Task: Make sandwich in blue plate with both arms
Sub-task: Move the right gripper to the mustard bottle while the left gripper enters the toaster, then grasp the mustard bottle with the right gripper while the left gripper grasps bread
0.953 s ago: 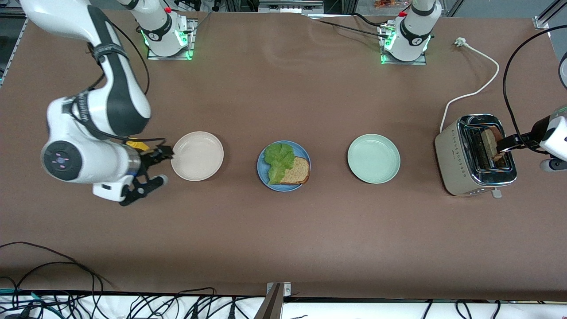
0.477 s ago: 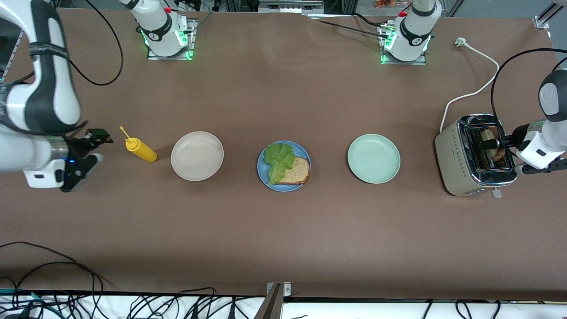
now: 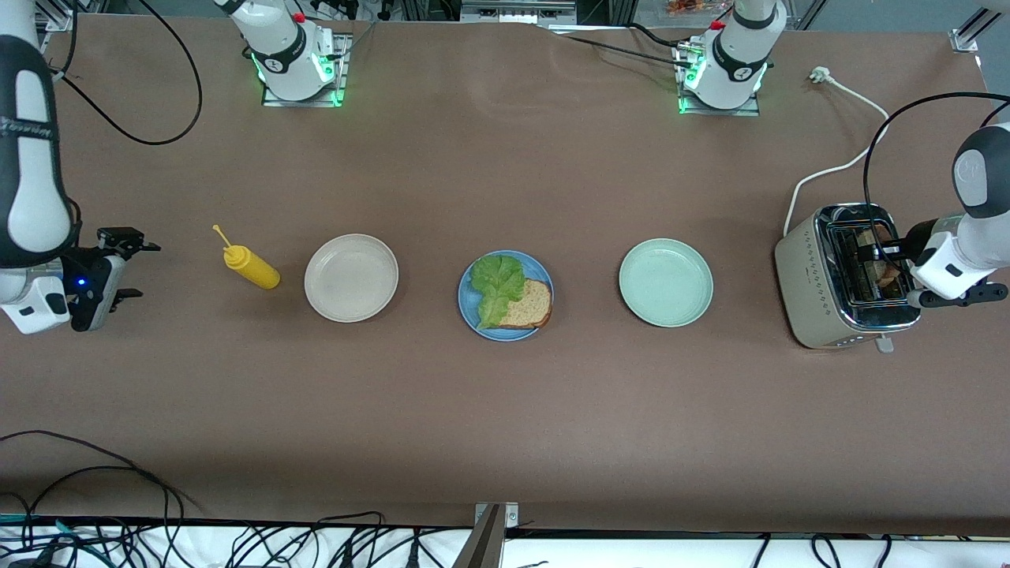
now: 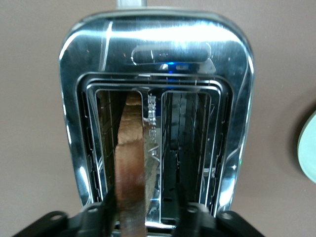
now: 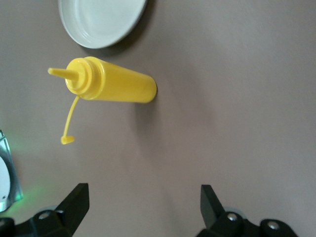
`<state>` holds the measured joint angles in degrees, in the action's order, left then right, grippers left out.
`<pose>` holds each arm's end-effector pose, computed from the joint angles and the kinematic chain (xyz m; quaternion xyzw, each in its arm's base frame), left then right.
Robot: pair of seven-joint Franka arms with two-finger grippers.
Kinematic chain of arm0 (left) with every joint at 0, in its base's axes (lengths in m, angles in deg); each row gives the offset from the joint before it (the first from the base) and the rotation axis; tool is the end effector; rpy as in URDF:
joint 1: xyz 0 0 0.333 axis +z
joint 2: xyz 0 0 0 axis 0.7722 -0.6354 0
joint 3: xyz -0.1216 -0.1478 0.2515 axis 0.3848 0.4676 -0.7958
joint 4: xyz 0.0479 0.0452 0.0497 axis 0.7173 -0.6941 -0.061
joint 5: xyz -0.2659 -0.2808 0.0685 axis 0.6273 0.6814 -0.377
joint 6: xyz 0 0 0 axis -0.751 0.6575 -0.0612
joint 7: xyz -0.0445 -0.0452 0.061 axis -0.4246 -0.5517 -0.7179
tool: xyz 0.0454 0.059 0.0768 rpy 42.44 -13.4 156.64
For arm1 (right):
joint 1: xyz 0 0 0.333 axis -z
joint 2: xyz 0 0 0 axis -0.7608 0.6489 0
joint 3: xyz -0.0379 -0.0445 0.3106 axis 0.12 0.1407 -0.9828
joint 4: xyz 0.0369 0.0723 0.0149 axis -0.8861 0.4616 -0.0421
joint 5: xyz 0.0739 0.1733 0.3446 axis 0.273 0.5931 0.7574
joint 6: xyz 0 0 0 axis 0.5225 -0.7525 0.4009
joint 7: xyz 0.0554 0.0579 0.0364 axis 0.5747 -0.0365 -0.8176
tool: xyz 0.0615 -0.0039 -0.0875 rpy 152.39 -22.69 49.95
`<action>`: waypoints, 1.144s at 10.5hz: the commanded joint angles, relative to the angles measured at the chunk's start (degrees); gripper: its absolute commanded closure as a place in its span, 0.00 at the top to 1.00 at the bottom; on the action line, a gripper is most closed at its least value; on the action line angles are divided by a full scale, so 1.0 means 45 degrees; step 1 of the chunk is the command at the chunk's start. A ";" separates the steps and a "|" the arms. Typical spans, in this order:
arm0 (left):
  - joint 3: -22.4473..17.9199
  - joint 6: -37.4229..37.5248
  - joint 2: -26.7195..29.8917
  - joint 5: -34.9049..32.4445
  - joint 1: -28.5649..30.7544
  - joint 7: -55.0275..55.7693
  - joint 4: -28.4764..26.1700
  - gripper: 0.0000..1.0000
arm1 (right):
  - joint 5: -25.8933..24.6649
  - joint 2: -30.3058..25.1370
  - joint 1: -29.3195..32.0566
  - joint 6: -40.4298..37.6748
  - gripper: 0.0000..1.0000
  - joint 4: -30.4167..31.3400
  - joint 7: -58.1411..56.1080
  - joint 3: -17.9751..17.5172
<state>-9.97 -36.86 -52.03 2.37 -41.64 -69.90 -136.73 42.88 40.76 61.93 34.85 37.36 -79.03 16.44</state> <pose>0.5717 0.1384 0.3658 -0.9876 -0.0576 0.1430 0.0297 0.6283 -0.1560 0.3225 -0.8272 -0.5237 0.0838 0.1856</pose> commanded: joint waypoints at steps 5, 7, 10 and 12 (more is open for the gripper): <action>0.0130 0.1776 0.0486 -0.0353 -0.0006 -0.1799 0.1296 0.00 | 0.4544 0.2623 0.0996 0.0018 1.00 0.0071 -0.8143 -0.0143; 0.0149 0.2401 0.0642 0.0157 -0.0161 -0.1799 0.2059 0.00 | 0.5600 0.2666 0.1054 -0.0177 1.00 0.0790 -0.9065 -0.0143; 0.0557 0.3146 0.1110 0.0372 -0.0533 -0.1799 0.3037 0.00 | 0.7281 0.2744 0.1074 -0.0472 1.00 0.1553 -1.0531 -0.0143; 0.0618 0.3127 0.1151 0.1151 -0.0727 -0.1741 0.3058 0.00 | 0.7829 0.2783 0.1074 -0.0530 1.00 0.1944 -1.1038 -0.0162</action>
<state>-7.26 -23.85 -47.44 3.85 -43.88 -76.63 -123.56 74.60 54.00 65.89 33.08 43.22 -125.03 16.33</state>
